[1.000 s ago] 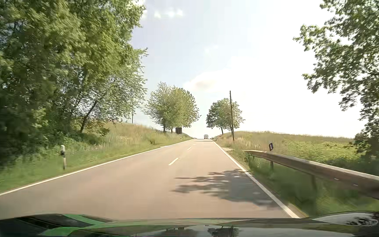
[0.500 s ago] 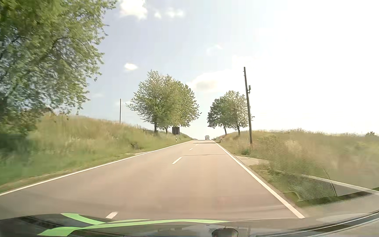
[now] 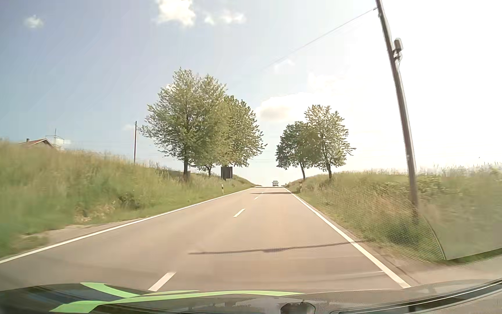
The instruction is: Follow the waypoints while adhering to traffic rules and regulations
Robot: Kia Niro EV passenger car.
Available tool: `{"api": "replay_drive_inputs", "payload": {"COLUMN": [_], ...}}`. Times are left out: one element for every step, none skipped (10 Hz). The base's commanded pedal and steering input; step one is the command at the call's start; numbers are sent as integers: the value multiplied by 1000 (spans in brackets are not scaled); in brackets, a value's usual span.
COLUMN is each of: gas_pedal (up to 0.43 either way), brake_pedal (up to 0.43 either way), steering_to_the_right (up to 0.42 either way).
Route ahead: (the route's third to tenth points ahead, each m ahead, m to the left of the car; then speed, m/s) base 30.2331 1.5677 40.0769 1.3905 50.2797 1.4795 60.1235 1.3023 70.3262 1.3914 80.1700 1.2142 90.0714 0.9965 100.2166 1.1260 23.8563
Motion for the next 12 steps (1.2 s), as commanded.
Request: {"api": "replay_drive_inputs", "payload": {"gas_pedal": [390,319,311,299,311,311,331,350,370,390,398,398], "brake_pedal": [0,0,0,0,0,0,0,0,0,0,0,0], "steering_to_the_right": [-3,-3,-3,-2,-1,1,2,2,2,2,2,2]}}
